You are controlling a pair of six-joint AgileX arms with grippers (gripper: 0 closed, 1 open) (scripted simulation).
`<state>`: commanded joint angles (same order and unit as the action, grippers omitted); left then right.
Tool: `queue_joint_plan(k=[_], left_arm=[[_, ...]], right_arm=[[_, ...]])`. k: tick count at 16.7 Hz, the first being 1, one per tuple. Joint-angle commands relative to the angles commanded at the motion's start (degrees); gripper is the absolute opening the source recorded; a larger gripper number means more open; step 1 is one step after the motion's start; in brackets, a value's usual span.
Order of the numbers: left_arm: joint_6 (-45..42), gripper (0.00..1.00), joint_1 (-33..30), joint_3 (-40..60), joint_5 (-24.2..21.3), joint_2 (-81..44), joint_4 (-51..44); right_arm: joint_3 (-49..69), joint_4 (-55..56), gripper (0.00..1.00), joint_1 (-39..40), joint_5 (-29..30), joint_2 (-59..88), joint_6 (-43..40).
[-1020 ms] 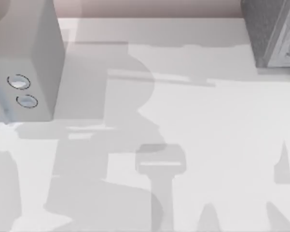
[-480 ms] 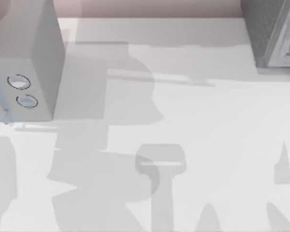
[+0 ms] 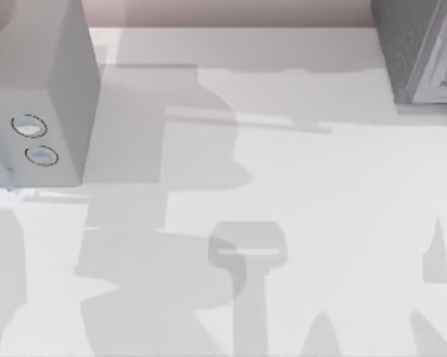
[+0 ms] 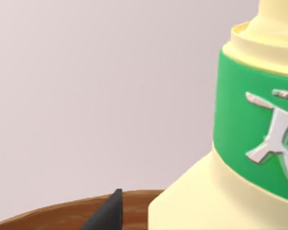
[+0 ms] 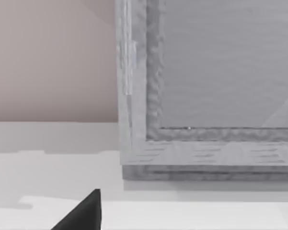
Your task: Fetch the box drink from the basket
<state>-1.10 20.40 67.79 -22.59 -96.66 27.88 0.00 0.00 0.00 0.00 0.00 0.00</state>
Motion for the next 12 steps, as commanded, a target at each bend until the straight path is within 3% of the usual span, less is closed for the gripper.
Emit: queue_joint_plan(k=[9,12], left_arm=[[0.00,0.02,0.00,0.00,0.00,0.00,0.00],[0.00,0.00,0.00,0.00,0.00,0.00,0.00]], right_arm=[[0.00,0.00,1.00,0.00,0.00,0.00,0.00],[0.00,0.00,1.00,0.00,0.00,0.00,0.00]])
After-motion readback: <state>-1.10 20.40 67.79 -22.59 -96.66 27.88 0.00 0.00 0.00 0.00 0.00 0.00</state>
